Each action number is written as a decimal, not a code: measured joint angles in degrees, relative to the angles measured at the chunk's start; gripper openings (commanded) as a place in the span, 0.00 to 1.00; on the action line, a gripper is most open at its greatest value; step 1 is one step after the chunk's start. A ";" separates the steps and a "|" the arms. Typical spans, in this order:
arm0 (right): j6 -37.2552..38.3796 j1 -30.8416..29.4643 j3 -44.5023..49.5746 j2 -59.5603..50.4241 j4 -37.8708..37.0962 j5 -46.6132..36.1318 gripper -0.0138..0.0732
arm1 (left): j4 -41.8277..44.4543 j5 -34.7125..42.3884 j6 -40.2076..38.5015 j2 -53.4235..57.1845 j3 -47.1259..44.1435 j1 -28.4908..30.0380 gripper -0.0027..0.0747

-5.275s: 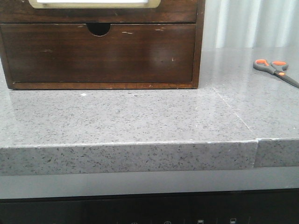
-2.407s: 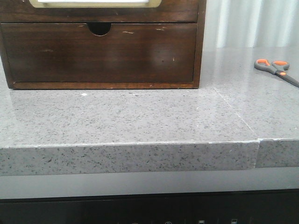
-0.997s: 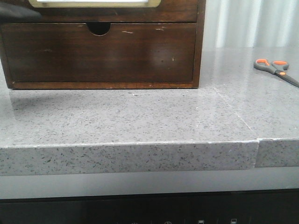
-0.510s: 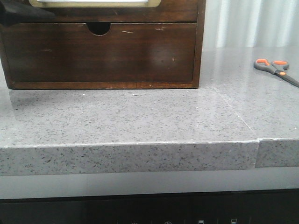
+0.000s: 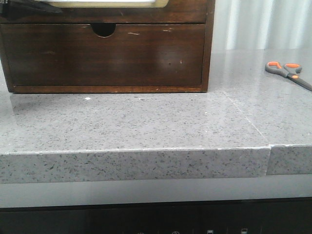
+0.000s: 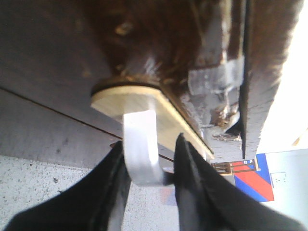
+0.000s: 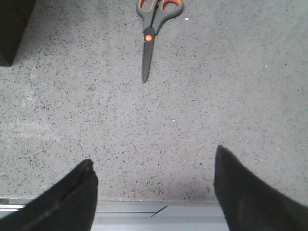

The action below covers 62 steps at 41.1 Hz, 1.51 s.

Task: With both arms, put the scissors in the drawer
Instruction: 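Pull the drawer open toward the robot with the left gripper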

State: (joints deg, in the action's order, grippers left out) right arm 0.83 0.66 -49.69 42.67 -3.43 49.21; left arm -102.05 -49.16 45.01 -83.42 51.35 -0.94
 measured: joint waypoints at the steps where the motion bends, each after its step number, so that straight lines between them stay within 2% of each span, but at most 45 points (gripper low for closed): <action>1: 0.00 0.00 0.00 0.00 0.00 0.00 0.77 | 0.06 -0.11 0.00 -0.10 0.00 0.00 0.25; 15: 0.00 0.00 0.00 0.00 0.10 0.00 0.77 | 0.21 -0.93 0.11 4.03 -3.11 0.00 0.25; 36: 0.00 0.00 0.00 0.00 0.10 0.00 0.77 | -0.05 -3.24 0.97 30.72 -25.74 0.10 0.25; 43: 0.00 0.00 0.00 0.00 0.10 0.00 0.77 | 0.31 -2.56 0.97 35.95 -28.58 0.10 0.26; 47: 0.00 0.00 0.00 0.00 0.10 0.09 0.77 | 0.31 -2.18 0.97 36.31 -28.80 0.10 0.32; 54: 0.00 0.00 0.00 0.00 0.10 0.09 0.77 | 1.18 -2.18 1.81 36.31 -28.80 0.10 0.61; 56: 0.00 0.00 0.00 0.00 0.10 0.09 0.77 | 1.36 -2.31 2.04 36.31 -28.80 0.10 0.66; 62: 0.00 0.00 0.00 0.00 0.10 0.09 0.77 | 1.63 -2.69 2.14 36.31 -28.80 0.10 0.69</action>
State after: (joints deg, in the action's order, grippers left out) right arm 0.83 0.66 -49.69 42.67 -3.33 49.30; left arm -100.43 -51.85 47.14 -47.11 22.55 -0.84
